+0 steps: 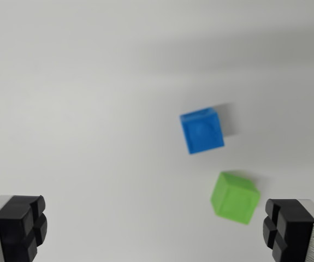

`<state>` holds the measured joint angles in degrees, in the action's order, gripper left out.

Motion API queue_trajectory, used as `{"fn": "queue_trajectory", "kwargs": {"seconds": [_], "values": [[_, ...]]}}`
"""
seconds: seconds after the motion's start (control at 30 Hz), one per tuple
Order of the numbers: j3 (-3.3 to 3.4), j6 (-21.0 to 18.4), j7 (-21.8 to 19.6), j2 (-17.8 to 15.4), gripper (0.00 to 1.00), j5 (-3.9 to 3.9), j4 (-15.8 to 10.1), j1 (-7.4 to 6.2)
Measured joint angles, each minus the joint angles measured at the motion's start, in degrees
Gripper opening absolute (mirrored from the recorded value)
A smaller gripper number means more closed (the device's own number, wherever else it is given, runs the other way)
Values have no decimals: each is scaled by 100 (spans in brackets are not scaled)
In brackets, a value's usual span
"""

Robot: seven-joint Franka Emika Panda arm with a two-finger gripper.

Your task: Stack cube

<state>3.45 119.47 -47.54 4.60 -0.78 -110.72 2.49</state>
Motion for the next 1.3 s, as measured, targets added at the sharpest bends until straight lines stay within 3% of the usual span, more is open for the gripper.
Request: {"fn": "queue_trajectory", "kwargs": {"seconds": [0.73, 1.3], "values": [[27, 315, -12, -58, 100, 0, -425, 60], [114, 791, -44, -124, 100, 0, -1028, 121]]}}
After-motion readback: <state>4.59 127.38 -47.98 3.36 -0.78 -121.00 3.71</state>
